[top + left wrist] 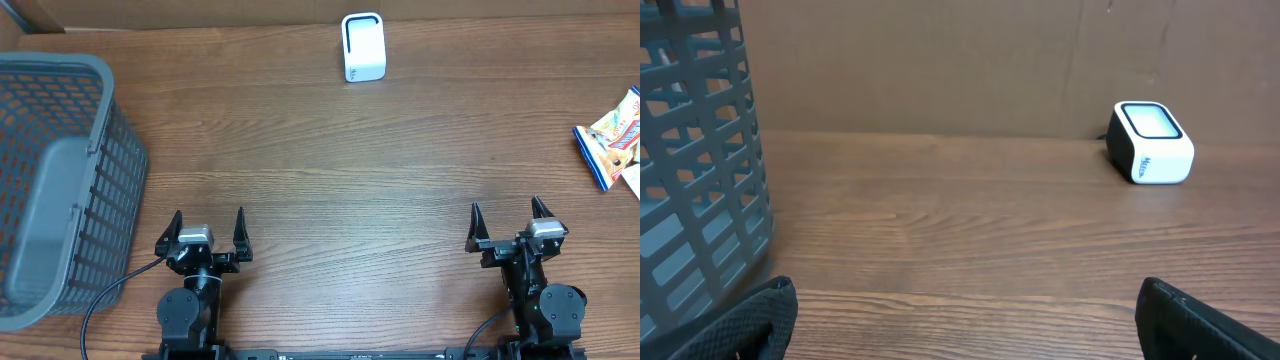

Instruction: Scan the item barcode

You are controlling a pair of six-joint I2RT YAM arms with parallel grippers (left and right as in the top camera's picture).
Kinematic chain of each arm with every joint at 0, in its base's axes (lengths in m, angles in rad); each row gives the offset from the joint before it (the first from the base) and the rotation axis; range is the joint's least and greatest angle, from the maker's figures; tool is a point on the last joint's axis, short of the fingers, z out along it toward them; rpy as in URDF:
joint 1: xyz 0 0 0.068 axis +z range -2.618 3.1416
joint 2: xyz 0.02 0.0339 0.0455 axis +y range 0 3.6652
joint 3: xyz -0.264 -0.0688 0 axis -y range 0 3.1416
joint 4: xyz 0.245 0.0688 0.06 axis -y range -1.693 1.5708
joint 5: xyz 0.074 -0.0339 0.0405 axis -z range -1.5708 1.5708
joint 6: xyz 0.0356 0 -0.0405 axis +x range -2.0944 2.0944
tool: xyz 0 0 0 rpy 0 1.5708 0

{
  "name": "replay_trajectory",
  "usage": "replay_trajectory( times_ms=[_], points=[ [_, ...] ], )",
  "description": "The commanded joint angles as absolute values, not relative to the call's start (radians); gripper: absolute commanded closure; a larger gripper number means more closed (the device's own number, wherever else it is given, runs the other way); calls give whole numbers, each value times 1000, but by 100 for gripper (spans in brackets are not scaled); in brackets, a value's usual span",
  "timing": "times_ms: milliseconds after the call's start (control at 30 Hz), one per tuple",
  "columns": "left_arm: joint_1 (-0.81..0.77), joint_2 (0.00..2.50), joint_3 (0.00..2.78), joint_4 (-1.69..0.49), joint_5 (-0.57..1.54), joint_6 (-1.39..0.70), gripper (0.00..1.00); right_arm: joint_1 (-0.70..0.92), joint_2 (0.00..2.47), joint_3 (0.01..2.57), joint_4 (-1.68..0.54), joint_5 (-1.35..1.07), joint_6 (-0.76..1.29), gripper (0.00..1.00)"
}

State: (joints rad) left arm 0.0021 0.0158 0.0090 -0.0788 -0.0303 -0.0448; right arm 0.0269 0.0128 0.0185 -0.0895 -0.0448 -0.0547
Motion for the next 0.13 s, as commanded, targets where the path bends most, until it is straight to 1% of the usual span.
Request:
replay_trajectory(
  times_ms=[0,100],
  points=[
    [9,4,5,-77,-18,-22,0,29,3,8,-83,-45,-49,0],
    [9,4,5,-77,-18,-22,0,29,3,8,-83,-45,-49,0]
  ],
)
